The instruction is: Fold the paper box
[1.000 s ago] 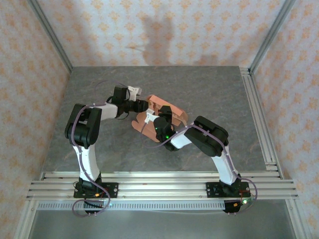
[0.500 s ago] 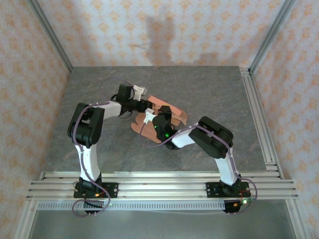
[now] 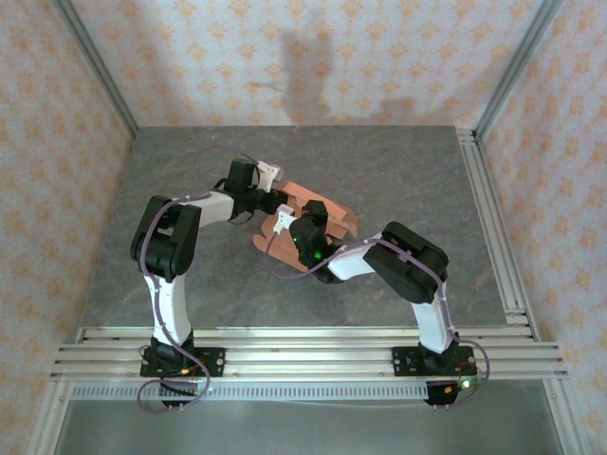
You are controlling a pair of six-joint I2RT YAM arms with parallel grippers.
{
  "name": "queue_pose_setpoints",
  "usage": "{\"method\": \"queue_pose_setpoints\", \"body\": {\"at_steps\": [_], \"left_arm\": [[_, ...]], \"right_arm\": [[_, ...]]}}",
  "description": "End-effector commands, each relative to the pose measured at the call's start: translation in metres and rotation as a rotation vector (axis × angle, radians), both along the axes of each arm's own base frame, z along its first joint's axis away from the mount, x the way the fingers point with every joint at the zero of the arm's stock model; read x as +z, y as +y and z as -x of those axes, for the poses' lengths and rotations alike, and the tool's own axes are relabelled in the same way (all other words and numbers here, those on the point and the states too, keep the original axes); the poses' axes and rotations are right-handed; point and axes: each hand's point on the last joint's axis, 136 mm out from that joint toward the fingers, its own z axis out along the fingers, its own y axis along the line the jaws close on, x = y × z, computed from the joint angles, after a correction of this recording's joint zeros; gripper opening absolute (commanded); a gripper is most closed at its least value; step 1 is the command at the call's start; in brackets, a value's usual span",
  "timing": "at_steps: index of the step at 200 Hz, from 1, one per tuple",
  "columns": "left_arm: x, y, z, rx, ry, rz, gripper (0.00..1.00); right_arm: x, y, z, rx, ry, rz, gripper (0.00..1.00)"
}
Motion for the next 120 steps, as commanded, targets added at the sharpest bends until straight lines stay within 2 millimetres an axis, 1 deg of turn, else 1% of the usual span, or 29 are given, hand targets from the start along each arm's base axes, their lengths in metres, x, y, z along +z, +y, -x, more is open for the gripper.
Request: {"method": "queue_pose_setpoints", "body": {"at_steps": [1,9,18,27,48,52,61,77,83,98,113,115,120], "left_arm": [[0.006,-0.001,0.003,0.020,-0.006,-0.020,0.04],[0.007,0.000,0.002,0.024,-0.010,-0.027,0.03],[0.006,0.001,0.002,0.031,-0.012,-0.036,0.02],[0.006,0.002,0.002,0.037,-0.017,-0.044,0.01],[0.007,0.006,0.001,0.056,-0.027,-0.060,0.01],[0.007,0.006,0.001,0.059,-0.029,-0.063,0.01],[0.008,0.007,0.000,0.066,-0.038,-0.069,0.01],[0.009,0.010,-0.001,0.089,-0.050,-0.084,0.01],[0.010,0.011,-0.001,0.096,-0.056,-0.088,0.01],[0.012,0.009,0.001,0.094,-0.073,-0.092,0.01],[0.007,0.009,0.004,0.099,-0.069,-0.110,0.01],[0.017,0.008,0.004,0.101,-0.088,-0.107,0.01],[0.020,0.008,0.005,0.103,-0.096,-0.110,0.01]], "right_arm": [[-0.014,0.012,0.011,0.062,0.054,-0.006,0.00],[-0.018,0.012,0.014,0.068,0.093,-0.013,0.10],[-0.028,0.012,0.021,0.078,0.177,-0.034,0.29],[-0.027,0.012,0.028,0.079,0.240,-0.116,0.44],[-0.020,0.014,0.043,0.085,0.334,-0.307,0.69],[-0.019,0.014,0.046,0.083,0.356,-0.340,0.75],[-0.023,0.017,0.059,0.092,0.458,-0.400,0.86],[-0.020,0.024,0.080,0.105,0.598,-0.533,0.97],[-0.018,0.027,0.088,0.119,0.639,-0.577,0.99],[-0.007,0.032,0.102,0.144,0.704,-0.695,1.00],[0.007,0.036,0.113,0.166,0.746,-0.797,1.00],[0.010,0.036,0.114,0.166,0.747,-0.815,1.00],[0.016,0.037,0.115,0.169,0.750,-0.856,1.00]]}}
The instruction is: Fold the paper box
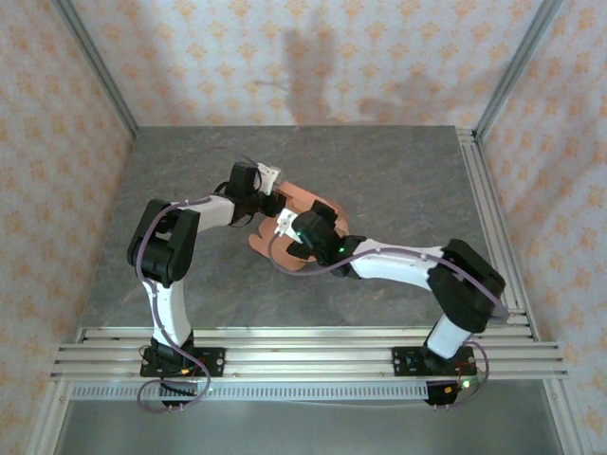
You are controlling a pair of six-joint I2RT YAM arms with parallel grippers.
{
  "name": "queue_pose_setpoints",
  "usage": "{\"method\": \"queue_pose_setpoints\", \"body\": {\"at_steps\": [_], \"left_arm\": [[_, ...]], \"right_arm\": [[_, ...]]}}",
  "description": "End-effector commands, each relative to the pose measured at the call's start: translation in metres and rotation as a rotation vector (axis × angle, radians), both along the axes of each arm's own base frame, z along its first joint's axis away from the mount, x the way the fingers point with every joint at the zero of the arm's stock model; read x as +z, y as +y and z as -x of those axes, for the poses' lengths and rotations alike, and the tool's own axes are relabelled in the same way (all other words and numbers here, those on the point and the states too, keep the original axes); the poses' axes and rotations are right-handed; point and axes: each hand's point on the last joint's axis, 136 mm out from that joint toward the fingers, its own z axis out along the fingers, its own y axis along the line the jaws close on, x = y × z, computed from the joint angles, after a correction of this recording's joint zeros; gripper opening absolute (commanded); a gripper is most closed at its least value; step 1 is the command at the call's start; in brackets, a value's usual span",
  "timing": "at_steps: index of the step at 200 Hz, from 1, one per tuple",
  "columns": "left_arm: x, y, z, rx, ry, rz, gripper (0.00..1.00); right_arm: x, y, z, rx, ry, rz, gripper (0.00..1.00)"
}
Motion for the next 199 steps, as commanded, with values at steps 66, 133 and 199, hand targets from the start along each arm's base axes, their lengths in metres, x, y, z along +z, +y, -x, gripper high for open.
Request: {"method": "queue_pose_setpoints", "body": {"at_steps": [66,133,199], "left_arm": [[0.024,-0.002,0.015,0.081,-0.110,-0.073,0.01],[0.014,-0.010,0.031,0.072,-0.141,-0.141,0.01],[0.001,-0.018,0.036,0.049,-0.141,-0.204,0.00]], "right_arm": [[0.084,-0.023,-0.007,-0.230,0.290,-0.832,0.96],[0.028,-0.080,-0.075,-0.657,0.638,-0.849,0.89],[-0.003,-0.027,-0.084,-0.466,0.983,-0.870,0.86]]}}
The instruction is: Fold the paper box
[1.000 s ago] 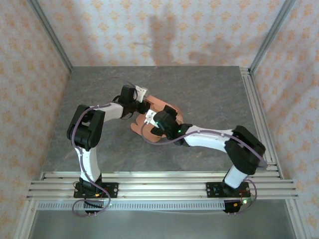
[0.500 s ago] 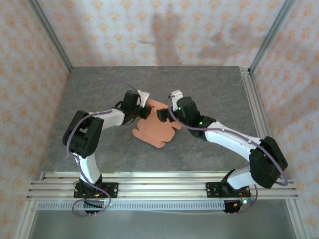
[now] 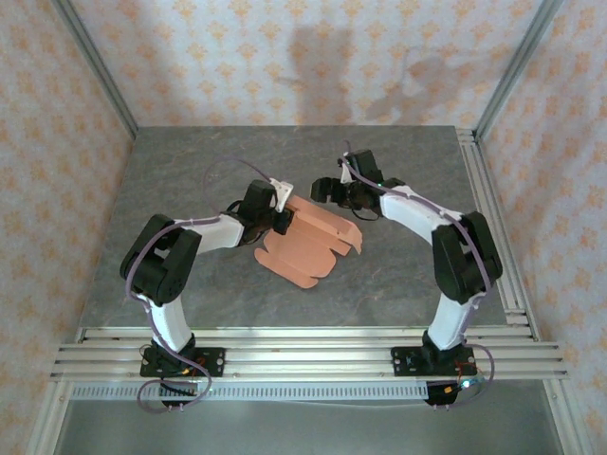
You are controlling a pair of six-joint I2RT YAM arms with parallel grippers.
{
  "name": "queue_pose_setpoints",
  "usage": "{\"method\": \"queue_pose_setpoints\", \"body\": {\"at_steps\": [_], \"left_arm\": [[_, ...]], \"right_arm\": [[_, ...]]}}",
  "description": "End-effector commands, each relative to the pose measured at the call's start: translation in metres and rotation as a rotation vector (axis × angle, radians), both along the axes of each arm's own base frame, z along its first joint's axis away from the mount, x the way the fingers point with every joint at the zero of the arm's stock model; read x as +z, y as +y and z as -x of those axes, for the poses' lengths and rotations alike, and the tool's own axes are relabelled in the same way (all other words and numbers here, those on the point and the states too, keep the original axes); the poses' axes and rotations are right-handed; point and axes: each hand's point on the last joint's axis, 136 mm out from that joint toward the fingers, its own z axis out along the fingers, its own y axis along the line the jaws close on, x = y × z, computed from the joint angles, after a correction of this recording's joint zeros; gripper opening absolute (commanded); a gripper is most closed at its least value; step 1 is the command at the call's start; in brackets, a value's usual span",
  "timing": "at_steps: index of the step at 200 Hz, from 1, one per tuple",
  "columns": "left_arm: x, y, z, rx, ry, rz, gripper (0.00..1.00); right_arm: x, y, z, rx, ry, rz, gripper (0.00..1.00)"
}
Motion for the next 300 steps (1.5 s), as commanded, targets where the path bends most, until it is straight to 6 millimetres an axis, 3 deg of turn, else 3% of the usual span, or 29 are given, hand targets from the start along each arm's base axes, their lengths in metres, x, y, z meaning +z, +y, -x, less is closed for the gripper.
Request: {"method": "queue_pose_setpoints", "body": {"at_steps": [1,29,55,162,232,285,300], "left_arm": [[0.002,0.002,-0.005,0.009,-0.040,-0.034,0.00],[-0.001,0.001,-0.005,0.006,-0.041,-0.042,0.00],[-0.002,0.002,-0.005,0.009,-0.041,-0.053,0.00],[-0.007,0.004,0.000,0.041,-0.050,-0.008,0.16],[-0.011,0.008,0.000,0.069,-0.056,-0.007,0.16],[-0.008,-0.001,-0.006,0.052,-0.055,0.041,0.00],[-0.003,-0.003,-0.005,0.044,-0.060,0.044,0.00]], "right_arm": [[0.007,0.033,0.011,0.126,0.093,-0.123,0.86],[-0.006,0.051,0.004,0.152,0.149,-0.197,0.84],[-0.024,0.054,0.000,0.149,0.195,-0.190,0.82],[-0.051,0.042,0.008,0.105,0.242,-0.163,0.69],[-0.050,0.040,0.012,0.108,0.233,-0.160,0.68],[-0.041,0.043,0.014,0.110,0.226,-0.204,0.68],[-0.037,0.042,0.014,0.108,0.216,-0.204,0.69]]}}
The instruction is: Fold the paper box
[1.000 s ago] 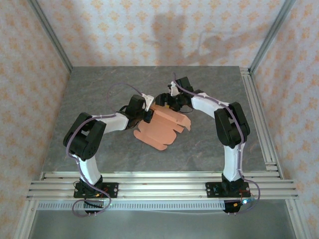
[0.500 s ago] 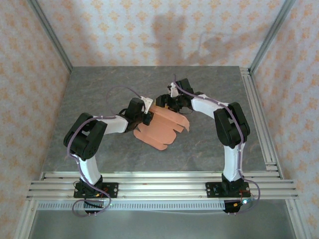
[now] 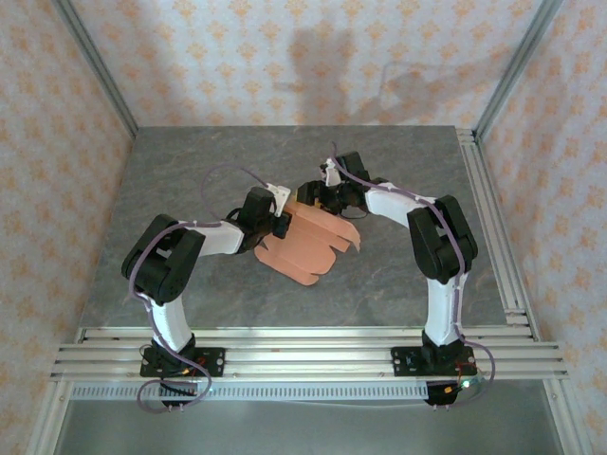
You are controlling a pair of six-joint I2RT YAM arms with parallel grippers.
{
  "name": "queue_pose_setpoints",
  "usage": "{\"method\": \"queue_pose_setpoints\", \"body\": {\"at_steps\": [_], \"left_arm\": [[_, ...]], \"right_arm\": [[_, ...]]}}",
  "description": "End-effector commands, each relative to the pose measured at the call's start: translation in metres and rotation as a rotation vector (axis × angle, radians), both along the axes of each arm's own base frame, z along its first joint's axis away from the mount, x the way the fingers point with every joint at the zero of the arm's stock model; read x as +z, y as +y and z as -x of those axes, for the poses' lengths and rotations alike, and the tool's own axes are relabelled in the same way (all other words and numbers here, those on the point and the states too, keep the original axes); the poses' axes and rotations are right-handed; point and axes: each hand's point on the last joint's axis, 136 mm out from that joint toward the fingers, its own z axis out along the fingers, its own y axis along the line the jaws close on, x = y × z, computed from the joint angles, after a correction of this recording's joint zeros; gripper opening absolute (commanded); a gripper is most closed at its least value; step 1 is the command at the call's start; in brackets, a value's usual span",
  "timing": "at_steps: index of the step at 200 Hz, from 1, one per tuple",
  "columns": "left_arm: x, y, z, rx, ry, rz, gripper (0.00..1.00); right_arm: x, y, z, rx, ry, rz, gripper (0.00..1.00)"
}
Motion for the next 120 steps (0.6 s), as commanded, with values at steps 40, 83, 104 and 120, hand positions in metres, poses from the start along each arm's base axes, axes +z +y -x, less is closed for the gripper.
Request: {"method": "queue_pose_setpoints", "body": {"at_steps": [40,83,104,120], "left_arm": [[0.015,-0.009,0.001,-0.028,-0.025,0.043,0.00],[0.026,-0.012,0.007,-0.046,-0.036,0.071,0.00],[0.039,-0.016,0.012,-0.070,-0.046,0.102,0.00],[0.050,-0.021,0.016,-0.102,-0.053,0.140,0.00]], "right_arm": [[0.017,-0.019,0.006,-0.055,-0.033,0.022,0.73],[0.051,-0.044,-0.006,-0.124,-0.109,-0.012,0.74],[0.051,-0.063,-0.013,-0.178,-0.106,-0.003,0.73],[0.044,-0.073,-0.016,-0.198,-0.082,0.012,0.67]]}}
